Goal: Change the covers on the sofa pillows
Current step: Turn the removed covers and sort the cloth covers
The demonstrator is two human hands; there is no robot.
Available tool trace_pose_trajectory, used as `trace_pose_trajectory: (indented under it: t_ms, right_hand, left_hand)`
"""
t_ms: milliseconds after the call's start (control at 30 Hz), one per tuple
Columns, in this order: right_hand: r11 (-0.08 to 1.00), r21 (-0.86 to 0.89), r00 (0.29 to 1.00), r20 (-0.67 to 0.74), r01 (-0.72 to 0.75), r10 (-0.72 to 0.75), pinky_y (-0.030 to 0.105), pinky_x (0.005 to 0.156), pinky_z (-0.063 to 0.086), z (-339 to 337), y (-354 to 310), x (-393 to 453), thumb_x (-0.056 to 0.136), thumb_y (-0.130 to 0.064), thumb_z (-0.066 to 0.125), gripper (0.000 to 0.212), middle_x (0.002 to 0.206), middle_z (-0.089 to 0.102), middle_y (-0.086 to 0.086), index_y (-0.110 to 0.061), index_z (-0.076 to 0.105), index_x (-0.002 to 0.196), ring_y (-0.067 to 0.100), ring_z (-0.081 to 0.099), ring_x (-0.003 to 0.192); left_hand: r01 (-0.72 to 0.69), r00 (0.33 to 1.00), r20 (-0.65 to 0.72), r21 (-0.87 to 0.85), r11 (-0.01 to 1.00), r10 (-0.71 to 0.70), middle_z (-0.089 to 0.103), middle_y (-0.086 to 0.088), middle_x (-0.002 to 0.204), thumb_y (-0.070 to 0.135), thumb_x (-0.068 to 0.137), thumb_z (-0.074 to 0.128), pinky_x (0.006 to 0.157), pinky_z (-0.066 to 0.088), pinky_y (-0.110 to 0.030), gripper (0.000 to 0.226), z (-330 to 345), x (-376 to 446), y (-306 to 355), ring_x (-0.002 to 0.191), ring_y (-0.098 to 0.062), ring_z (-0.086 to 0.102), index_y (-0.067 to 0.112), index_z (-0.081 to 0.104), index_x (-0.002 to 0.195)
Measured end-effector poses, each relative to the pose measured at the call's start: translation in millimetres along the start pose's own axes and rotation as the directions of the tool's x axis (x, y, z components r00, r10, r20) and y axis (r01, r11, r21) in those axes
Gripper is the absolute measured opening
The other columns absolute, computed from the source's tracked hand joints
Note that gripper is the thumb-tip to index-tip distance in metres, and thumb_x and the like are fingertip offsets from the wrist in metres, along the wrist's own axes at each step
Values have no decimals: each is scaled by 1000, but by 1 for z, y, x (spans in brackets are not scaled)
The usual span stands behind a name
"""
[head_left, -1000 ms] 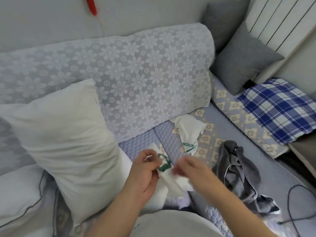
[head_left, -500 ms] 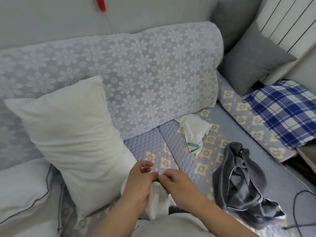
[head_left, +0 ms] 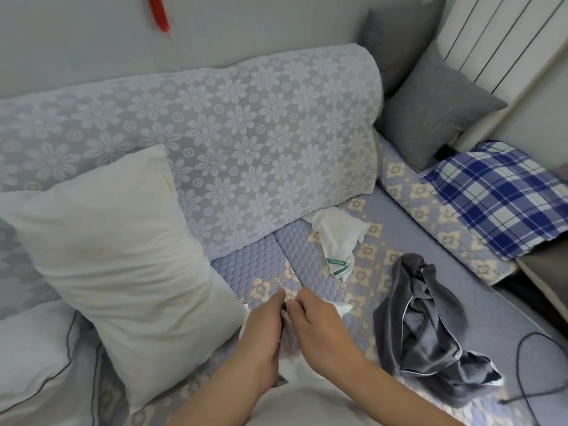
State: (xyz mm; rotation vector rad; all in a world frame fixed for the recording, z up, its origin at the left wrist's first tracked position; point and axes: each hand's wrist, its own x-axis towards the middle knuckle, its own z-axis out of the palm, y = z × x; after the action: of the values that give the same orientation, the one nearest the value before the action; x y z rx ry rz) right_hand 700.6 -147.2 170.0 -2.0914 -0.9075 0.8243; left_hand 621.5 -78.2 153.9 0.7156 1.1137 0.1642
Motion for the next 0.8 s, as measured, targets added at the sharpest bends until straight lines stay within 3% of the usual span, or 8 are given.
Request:
trace_pose_trajectory:
  t_ms: [133, 233, 300, 367, 467, 567, 733, 800]
  right_hand:
    - [998, -59, 999, 53, -1, 5, 35, 63, 39, 0, 3, -1, 102, -29, 44, 32, 69, 53, -2, -19, 42, 72, 12, 45, 63]
    - [996, 32, 996, 9, -85, 85, 29, 58, 33, -4, 8, 1, 98, -19, 49, 32, 63, 46, -4, -17, 41, 66, 10, 39, 60]
    - [974, 114, 981, 0, -195, 196, 25, 52, 28, -10, 19, 5, 94, -15, 51, 28, 63, 42, 0, -14, 44, 67, 11, 35, 59]
    - [933, 138, 943, 47, -334, 330, 26, 51, 27, -13, 42, 9, 91, -16, 52, 25, 64, 42, 4, -15, 45, 67, 15, 35, 59]
    - [877, -63, 877, 34, -476, 479, 31, 61, 36, -14, 97, 12, 89, -21, 53, 29, 69, 58, 11, -15, 47, 62, 21, 46, 65]
    - [792, -166, 805, -21, -587, 593, 31, 72, 44, -27, 150, -1, 96, -26, 52, 32, 73, 56, 5, -17, 51, 65, 25, 51, 75]
    - [738, 58, 733, -80, -673, 675, 31, 71, 48, -41, 173, -17, 97, -19, 54, 28, 71, 56, 3, -18, 55, 69, 21, 52, 66]
    - [694, 368, 720, -89, -618, 688, 37, 67, 53, -43, 164, -9, 96, -10, 52, 25, 74, 56, 9, -13, 55, 71, 23, 53, 63]
  left_hand:
    - [-185, 970, -116, 210, 960, 212, 64, -12, 75, 25, 102, 47, 73, 51, -42, 31, 10, 1, -5, 69, -26, 62, 15, 61, 77]
    - [-295, 912, -184, 324, 899, 366, 61, -17, 68, 37, 92, 49, 72, 50, -51, 36, 8, 6, -5, 67, -30, 60, 13, 56, 66]
    - [-335, 888, -196, 344, 877, 416, 50, -10, 61, 34, 97, 51, 68, 43, -46, 38, 8, 4, 0, 65, -25, 48, 15, 49, 65]
    - [-355, 883, -219, 265, 897, 414, 45, -5, 63, 28, 101, 52, 67, 39, -42, 36, 5, 3, 9, 66, -21, 43, 16, 47, 67]
    - [-329, 905, -277, 29, 944, 324, 63, -16, 75, 24, 101, 54, 68, 51, -38, 26, -12, 7, 33, 67, -25, 61, 11, 60, 79]
    - [-363, 898, -311, -118, 924, 313, 67, -11, 72, 23, 103, 53, 60, 52, -31, 23, -29, 5, 60, 56, -21, 66, 11, 61, 86]
    - [-331, 908, -258, 39, 943, 329, 69, -14, 79, 26, 103, 54, 75, 53, -41, 24, -33, 13, 65, 69, -24, 67, 9, 60, 87]
    - [-324, 907, -218, 183, 928, 359, 71, -16, 87, 28, 101, 55, 85, 53, -48, 24, -29, 28, 76, 79, -27, 65, 9, 62, 87]
